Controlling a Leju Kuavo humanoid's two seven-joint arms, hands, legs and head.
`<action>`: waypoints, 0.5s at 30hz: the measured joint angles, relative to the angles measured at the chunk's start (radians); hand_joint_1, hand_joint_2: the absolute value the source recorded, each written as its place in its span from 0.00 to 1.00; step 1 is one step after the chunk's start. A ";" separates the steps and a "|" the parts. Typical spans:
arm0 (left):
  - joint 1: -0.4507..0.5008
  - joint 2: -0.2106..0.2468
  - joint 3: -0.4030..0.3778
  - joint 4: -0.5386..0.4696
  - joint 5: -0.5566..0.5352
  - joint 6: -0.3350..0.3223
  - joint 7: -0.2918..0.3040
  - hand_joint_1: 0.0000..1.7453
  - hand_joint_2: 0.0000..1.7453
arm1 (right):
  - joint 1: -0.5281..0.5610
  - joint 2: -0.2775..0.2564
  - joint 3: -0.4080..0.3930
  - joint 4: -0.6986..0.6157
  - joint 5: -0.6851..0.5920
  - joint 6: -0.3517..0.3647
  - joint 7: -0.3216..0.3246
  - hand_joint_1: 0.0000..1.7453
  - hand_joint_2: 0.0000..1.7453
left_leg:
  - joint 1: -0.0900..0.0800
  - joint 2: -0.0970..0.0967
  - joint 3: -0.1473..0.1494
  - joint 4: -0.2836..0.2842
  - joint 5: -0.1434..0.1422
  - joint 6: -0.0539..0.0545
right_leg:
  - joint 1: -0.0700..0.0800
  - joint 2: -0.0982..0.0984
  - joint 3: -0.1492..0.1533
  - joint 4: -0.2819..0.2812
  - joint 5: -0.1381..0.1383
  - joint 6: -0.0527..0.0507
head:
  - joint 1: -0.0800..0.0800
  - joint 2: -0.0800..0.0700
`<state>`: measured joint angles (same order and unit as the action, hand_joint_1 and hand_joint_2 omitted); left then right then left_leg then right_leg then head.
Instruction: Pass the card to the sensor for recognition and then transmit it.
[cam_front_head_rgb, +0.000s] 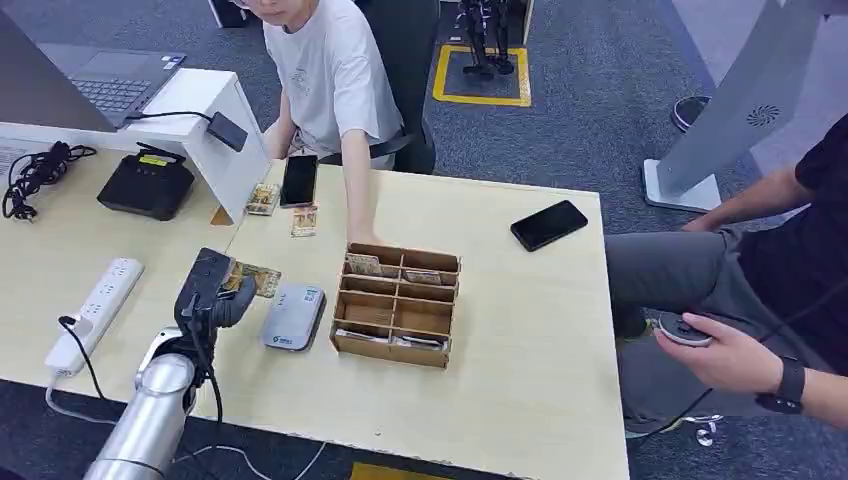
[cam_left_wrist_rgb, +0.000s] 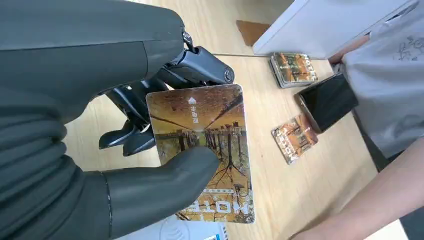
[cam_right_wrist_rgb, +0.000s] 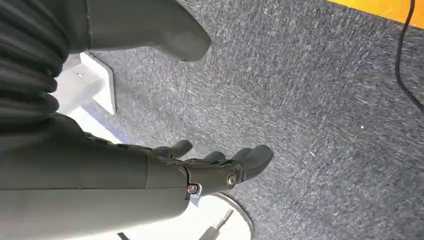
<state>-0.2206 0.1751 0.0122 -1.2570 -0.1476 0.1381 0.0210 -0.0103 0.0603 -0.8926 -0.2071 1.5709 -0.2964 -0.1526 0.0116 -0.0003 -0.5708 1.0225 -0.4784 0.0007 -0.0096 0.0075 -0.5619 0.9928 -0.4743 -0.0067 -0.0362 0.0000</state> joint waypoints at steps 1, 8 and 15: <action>0.000 0.002 0.000 -0.003 0.001 0.001 0.000 1.00 1.00 | 0.000 0.000 0.001 0.000 0.000 0.000 0.002 0.00 1.00 | 0.000 0.000 0.000 0.000 0.000 0.000 | 0.000 0.000 0.000 0.000 0.000 0.000 | 0.000 0.000; 0.004 0.016 -0.005 -0.015 0.006 -0.023 0.006 1.00 1.00 | 0.000 0.000 0.015 0.003 0.000 0.000 0.006 0.00 1.00 | 0.000 0.000 0.000 0.000 0.000 0.000 | 0.000 0.000 0.000 0.000 0.000 0.000 | 0.000 0.000; 0.046 0.050 -0.063 -0.040 -0.038 -0.161 0.041 1.00 1.00 | 0.000 0.000 0.020 0.004 0.000 0.004 0.009 0.00 1.00 | 0.000 0.000 0.000 0.000 0.000 0.000 | 0.000 0.000 0.000 0.000 0.000 0.000 | 0.000 0.000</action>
<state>-0.1751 0.2251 -0.0503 -1.2974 -0.1861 -0.0232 0.0622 -0.0107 0.0603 -0.8728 -0.2029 1.5709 -0.2926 -0.1438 0.0116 -0.0002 -0.5710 1.0225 -0.4784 0.0007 -0.0096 0.0076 -0.5621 0.9928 -0.4744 -0.0067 -0.0362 0.0000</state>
